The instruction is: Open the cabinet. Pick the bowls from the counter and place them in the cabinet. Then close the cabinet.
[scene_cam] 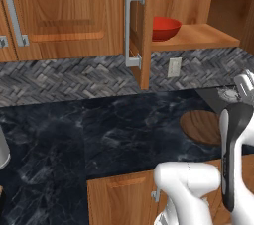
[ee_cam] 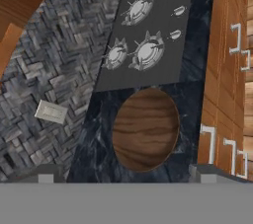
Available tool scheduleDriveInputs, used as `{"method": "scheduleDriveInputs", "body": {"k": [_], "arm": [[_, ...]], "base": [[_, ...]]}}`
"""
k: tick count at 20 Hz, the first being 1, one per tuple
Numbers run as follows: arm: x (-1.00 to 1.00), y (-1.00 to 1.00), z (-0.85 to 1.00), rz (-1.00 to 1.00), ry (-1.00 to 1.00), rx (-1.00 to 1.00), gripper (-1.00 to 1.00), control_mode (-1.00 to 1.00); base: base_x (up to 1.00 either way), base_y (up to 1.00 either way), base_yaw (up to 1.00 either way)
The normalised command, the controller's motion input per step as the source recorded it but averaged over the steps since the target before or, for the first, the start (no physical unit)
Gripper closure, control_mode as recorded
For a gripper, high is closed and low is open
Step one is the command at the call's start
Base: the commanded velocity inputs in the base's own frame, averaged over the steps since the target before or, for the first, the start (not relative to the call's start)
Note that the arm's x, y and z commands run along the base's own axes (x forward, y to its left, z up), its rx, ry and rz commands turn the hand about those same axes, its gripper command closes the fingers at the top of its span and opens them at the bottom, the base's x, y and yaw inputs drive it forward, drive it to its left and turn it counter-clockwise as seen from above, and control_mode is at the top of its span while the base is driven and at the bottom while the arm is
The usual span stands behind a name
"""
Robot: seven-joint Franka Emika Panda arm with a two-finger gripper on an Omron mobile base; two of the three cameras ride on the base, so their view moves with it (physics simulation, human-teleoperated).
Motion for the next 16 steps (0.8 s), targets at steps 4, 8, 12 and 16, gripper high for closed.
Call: {"method": "scheduleDriveInputs", "body": {"k": [4, 8, 12, 16], "arm": [[-0.05, -0.13, -0.49, 0.04, 0.08, 0.00, -1.00, -1.00], [-0.04, -0.21, -0.56, 0.09, 0.05, 0.00, -1.00, -1.00], [-0.01, -0.28, -0.45, 0.08, 0.01, 0.00, -1.00, -1.00], [0.00, -0.21, -0.39, 0.05, 0.00, 0.00, -1.00, -1.00]], "base": [[0.00, 0.00, 0.00], [0.00, 0.00, 0.00], [0.00, 0.00, 0.00], [0.00, 0.00, 0.00]]}}
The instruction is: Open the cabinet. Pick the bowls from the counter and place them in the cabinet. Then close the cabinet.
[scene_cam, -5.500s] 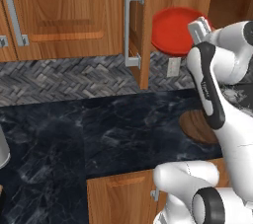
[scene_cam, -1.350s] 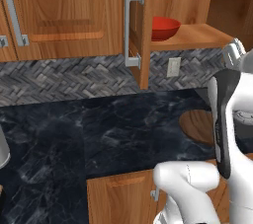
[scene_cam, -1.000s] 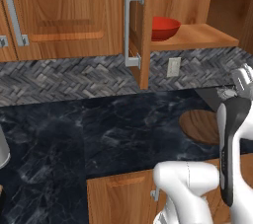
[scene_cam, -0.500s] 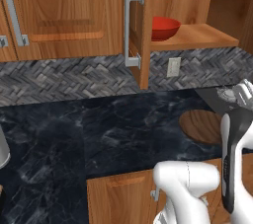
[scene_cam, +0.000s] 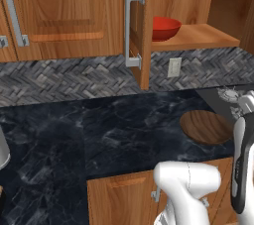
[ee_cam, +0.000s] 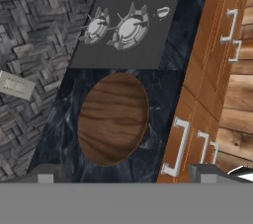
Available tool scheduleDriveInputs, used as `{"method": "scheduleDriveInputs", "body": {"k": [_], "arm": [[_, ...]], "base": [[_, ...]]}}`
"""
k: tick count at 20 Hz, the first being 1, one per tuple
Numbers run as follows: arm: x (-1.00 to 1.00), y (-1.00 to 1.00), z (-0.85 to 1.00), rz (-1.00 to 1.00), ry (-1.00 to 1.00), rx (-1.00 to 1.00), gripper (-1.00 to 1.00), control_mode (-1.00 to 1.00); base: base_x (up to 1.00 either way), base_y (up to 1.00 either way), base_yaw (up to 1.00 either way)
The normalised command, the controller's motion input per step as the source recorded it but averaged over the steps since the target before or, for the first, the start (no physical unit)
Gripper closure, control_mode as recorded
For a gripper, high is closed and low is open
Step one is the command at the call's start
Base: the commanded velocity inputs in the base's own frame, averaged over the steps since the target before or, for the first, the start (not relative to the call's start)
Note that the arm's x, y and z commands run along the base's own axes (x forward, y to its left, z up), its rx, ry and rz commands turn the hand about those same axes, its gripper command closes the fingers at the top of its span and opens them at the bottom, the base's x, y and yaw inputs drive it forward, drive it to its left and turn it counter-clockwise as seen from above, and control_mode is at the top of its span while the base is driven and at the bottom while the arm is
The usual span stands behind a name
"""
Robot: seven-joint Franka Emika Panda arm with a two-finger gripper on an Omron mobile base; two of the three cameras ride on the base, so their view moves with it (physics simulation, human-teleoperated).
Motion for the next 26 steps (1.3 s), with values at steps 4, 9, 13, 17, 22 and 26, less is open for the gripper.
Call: {"method": "scheduleDriveInputs", "body": {"k": [4, 9, 13, 17, 22, 26], "arm": [[0.00, -0.16, -0.46, 0.04, 0.00, 0.00, -1.00, -1.00], [0.00, -0.09, -0.39, 0.06, -0.02, 0.01, -1.00, -1.00], [0.10, -0.13, -0.30, 0.09, -0.02, 0.11, -1.00, -1.00], [0.18, -0.36, -0.25, 0.15, 0.00, 0.16, -1.00, -1.00], [0.26, -0.26, -0.26, 0.14, 0.00, 0.13, -1.00, -1.00], [0.35, -0.08, -0.25, 0.10, 0.00, 0.06, -1.00, -1.00]], "base": [[0.00, 0.00, 0.00], [0.00, 0.00, 0.00], [0.00, 0.00, 0.00], [0.00, 0.00, 0.00], [0.00, 0.00, 0.00], [0.00, 0.00, 0.00]]}}
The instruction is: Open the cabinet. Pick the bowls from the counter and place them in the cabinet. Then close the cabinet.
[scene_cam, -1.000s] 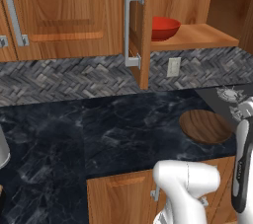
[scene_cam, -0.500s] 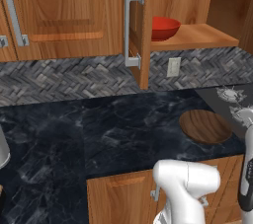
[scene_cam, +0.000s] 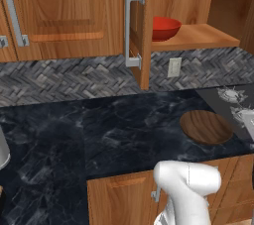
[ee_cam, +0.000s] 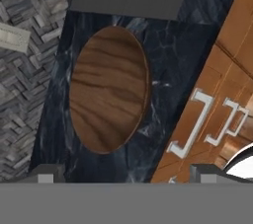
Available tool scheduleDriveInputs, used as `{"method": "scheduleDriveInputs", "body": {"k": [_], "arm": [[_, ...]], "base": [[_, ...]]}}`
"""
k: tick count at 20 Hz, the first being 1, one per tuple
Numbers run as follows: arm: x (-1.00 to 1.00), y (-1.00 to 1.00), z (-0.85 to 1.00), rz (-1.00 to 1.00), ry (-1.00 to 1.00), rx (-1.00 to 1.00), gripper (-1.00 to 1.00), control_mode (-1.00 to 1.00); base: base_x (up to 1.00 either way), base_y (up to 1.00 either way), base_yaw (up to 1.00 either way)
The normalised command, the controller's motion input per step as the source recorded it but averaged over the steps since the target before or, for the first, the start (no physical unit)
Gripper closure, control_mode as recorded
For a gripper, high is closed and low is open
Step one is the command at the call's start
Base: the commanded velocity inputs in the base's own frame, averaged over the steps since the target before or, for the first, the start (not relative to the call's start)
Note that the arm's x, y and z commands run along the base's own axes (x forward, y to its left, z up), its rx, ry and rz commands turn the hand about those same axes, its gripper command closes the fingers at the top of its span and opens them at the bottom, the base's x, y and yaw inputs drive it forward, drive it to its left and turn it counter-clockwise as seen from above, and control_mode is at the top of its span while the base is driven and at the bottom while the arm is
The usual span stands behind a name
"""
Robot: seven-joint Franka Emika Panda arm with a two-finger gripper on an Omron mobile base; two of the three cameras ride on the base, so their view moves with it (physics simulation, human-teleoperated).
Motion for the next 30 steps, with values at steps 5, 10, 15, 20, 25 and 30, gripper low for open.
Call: {"method": "scheduleDriveInputs", "body": {"k": [5, 10, 15, 20, 25, 30], "arm": [[0.41, 0.00, -0.29, 0.05, 0.00, 0.00, -1.00, -1.00], [0.38, -0.01, -0.33, 0.04, 0.00, 0.00, -1.00, -1.00], [0.26, -0.08, -0.28, 0.03, -0.04, 0.00, -1.00, -1.00], [0.26, -0.11, -0.24, 0.02, -0.04, 0.00, -1.00, -1.00], [0.20, -0.13, -0.27, 0.01, -0.04, 0.00, -1.00, -1.00], [0.19, -0.15, -0.23, 0.01, 0.00, 0.00, -1.00, -1.00]], "base": [[0.00, 0.00, 0.00], [0.00, 0.00, 0.00], [0.00, 0.00, 0.00], [0.00, 0.00, 0.00], [0.00, 0.00, 0.00], [0.00, 0.00, 0.00]]}}
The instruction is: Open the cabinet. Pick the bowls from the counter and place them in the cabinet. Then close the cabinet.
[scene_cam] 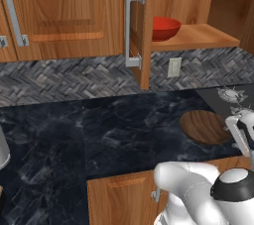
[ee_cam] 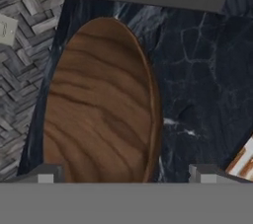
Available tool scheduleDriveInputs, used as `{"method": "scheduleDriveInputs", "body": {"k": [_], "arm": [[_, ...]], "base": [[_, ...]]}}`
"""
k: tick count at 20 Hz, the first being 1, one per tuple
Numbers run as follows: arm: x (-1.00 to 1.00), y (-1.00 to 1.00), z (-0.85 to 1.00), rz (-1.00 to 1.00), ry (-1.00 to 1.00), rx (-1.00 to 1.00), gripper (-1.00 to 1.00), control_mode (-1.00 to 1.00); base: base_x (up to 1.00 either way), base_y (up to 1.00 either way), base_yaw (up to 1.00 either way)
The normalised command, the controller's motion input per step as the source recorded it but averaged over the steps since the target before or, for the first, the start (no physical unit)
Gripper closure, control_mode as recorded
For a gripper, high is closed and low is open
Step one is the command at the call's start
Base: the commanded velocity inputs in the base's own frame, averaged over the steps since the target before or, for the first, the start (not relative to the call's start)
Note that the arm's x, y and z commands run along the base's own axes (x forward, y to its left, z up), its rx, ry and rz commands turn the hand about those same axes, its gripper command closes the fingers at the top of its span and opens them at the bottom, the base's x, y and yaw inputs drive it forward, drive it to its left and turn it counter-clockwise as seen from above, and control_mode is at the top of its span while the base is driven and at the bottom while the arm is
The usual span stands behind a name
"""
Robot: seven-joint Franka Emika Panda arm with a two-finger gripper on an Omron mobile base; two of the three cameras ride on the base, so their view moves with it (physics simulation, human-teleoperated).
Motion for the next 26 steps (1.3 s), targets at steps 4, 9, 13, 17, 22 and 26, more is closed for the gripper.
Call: {"method": "scheduleDriveInputs", "body": {"k": [4, 9, 13, 17, 22, 26], "arm": [[0.22, -0.08, -0.11, 0.00, 0.00, 0.00, -1.00, -1.00], [0.19, -0.04, -0.11, 0.00, 0.00, 0.00, -1.00, -1.00], [0.18, 0.00, -0.21, 0.00, 0.00, 0.00, -1.00, -1.00], [0.08, 0.00, -0.20, 0.03, 0.00, 0.00, -1.00, -1.00], [0.07, 0.00, -0.15, 0.06, 0.00, 0.00, -1.00, -1.00], [0.00, 0.00, -0.15, 0.07, 0.00, 0.00, -1.00, -1.00]], "base": [[0.00, 0.00, 0.00], [0.00, 0.00, 0.00], [0.00, 0.00, 0.00], [0.00, 0.00, 0.00], [0.00, 0.00, 0.00], [0.00, 0.00, 0.00]]}}
